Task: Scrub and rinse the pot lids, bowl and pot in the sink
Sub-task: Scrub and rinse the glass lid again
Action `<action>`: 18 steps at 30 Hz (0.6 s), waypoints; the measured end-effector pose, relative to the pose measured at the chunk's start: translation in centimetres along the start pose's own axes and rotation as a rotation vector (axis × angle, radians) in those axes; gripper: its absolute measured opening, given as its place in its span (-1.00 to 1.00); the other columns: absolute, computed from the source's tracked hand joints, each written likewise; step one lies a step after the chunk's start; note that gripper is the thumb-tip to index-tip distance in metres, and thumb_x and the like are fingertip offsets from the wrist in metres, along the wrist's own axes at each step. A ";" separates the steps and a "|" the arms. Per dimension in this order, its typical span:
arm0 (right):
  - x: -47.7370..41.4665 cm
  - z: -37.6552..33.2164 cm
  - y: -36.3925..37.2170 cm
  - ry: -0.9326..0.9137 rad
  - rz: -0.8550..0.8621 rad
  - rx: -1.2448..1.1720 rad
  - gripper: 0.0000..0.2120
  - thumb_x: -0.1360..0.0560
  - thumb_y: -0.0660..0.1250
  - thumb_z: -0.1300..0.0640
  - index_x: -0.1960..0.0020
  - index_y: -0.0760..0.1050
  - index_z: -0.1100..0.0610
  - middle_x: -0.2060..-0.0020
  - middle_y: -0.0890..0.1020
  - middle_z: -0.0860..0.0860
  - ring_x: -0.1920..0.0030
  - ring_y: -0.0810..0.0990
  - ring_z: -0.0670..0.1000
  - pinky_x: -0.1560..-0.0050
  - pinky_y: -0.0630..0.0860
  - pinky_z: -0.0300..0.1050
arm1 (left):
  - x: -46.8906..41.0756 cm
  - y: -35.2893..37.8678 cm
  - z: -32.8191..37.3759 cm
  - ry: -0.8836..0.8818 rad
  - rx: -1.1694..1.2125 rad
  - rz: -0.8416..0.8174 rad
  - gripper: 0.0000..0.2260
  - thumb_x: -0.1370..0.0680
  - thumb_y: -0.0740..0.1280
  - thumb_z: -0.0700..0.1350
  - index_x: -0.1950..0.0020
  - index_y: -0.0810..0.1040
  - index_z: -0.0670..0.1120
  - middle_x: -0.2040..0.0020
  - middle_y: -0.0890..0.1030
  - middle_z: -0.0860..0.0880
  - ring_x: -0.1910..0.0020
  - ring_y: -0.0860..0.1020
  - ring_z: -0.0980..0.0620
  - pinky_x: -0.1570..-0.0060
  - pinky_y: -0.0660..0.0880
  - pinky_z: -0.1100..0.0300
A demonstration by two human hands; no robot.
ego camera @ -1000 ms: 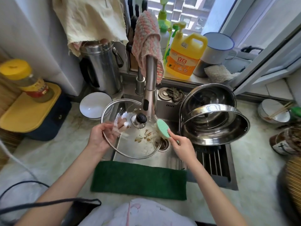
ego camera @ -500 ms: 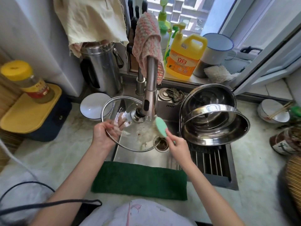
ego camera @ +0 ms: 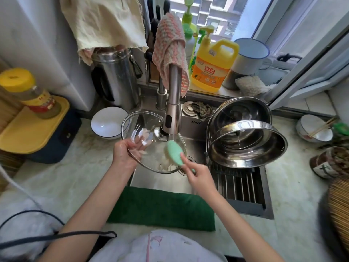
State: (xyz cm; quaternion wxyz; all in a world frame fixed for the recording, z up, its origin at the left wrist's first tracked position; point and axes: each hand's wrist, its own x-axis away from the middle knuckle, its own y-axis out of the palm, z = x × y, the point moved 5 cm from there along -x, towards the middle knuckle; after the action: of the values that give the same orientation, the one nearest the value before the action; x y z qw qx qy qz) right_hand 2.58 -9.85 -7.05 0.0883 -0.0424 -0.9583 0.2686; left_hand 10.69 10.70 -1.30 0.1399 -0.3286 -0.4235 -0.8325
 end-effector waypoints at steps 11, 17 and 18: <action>0.8 0.7 1.2 0.217 0.149 -0.093 -0.67 -0.59 0.23 0.17 -0.35 0.44 0.08 0.10 0.65 -0.19 0.58 0.26 -0.15 0.52 0.17 -0.31 | -0.6 -0.8 0.3 0.104 -0.051 -0.039 -0.41 -0.12 0.08 -0.40 -0.14 0.46 -0.30 0.10 0.69 -0.20 0.13 0.65 -0.13 0.05 0.61 -0.02; 0.3 0.4 -0.1 0.136 0.156 -0.049 -0.65 -0.58 0.26 0.13 -0.35 0.40 -0.07 0.15 0.71 -0.01 0.51 0.26 -0.16 0.48 0.23 -0.12 | -0.6 -1.1 -0.1 0.057 0.013 0.009 -0.55 -0.18 0.03 -0.36 0.04 0.54 -0.24 0.02 0.64 -0.17 0.07 0.64 -0.10 0.12 0.54 0.19; 0.0 1.0 -0.7 0.175 0.184 -0.051 -0.66 -0.58 0.26 0.13 -0.33 0.38 -0.09 0.07 0.71 0.01 0.50 0.30 -0.15 0.48 0.26 -0.10 | -0.7 -1.1 -0.1 0.071 0.037 0.004 -0.54 -0.16 0.04 -0.35 0.01 0.51 -0.24 -0.03 0.62 -0.20 0.01 0.62 -0.12 0.02 0.55 0.09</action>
State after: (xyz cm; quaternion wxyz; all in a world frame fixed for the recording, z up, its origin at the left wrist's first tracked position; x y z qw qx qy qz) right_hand 2.34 -10.99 -7.52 0.1453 -0.1558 -0.9455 0.2462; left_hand 10.55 11.24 -2.51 0.1625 -0.2969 -0.4331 -0.8354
